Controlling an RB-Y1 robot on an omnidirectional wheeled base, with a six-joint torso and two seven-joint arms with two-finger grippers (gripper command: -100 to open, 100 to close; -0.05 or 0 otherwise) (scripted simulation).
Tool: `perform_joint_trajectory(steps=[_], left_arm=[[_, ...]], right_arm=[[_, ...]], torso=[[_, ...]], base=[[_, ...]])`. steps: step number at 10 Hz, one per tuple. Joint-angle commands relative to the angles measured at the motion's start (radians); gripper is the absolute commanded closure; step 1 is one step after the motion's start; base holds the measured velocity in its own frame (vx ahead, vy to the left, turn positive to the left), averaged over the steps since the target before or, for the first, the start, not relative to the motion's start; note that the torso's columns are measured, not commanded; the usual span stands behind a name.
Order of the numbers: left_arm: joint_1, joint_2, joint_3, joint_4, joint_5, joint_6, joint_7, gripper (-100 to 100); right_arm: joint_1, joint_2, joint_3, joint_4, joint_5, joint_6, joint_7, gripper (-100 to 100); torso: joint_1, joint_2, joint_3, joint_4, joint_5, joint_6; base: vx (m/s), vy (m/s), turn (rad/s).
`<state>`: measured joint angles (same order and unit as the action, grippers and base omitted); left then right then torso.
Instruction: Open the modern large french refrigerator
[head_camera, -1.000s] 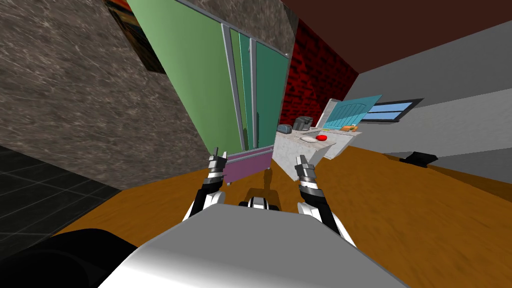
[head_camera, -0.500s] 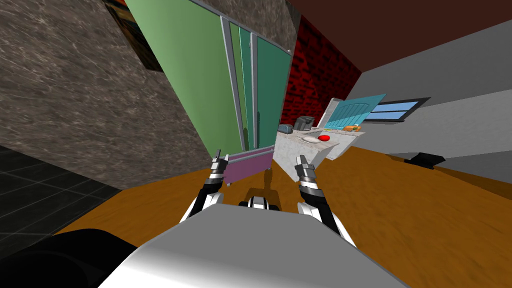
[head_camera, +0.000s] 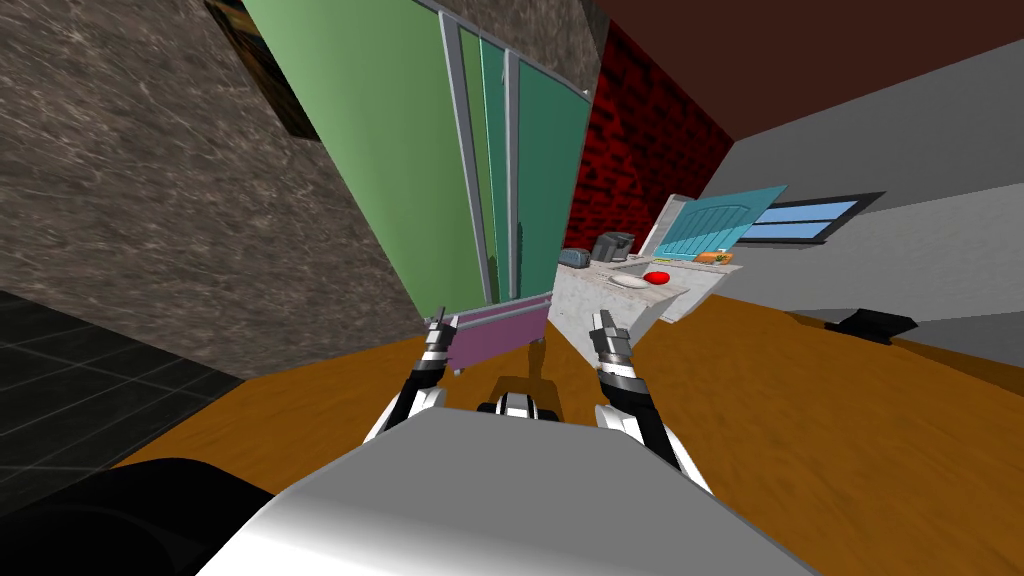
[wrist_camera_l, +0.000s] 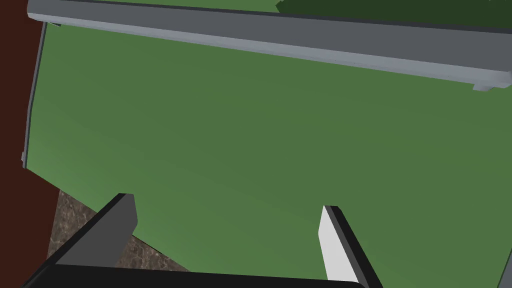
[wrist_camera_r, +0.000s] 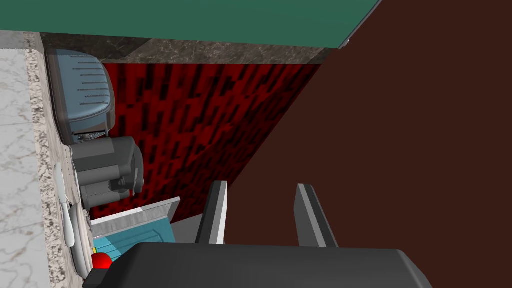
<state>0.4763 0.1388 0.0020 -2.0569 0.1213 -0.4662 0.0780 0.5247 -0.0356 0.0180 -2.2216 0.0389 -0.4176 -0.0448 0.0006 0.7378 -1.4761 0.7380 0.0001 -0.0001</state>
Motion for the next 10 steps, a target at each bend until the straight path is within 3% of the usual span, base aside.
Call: perform_joint_trajectory(steps=[1,4,10], left_arm=[[-0.013,0.013,0.014,0.067,0.011,-0.024,0.010,-100],[-0.021,0.019,0.021,0.117,0.018,-0.040,0.015,-100],[-0.056,0.030,0.048,0.292,0.042,-0.111,0.036,-100]], right_arm=[[0.000,0.000,0.000,0.000,0.000,0.000,0.000,0],[0.000,0.000,0.000,0.000,0.000,0.000,0.000,0],[0.000,0.000,0.000,0.000,0.000,0.000,0.000,0]], torso=[[-0.001,0.001,0.001,0.000,0.000,0.000],[-0.001,0.001,0.001,0.000,0.000,0.000],[-0.001,0.001,0.000,0.000,0.000,0.000]], base=[[0.055,0.015,0.014],[0.039,0.007,0.014],[0.062,0.009,0.018]])
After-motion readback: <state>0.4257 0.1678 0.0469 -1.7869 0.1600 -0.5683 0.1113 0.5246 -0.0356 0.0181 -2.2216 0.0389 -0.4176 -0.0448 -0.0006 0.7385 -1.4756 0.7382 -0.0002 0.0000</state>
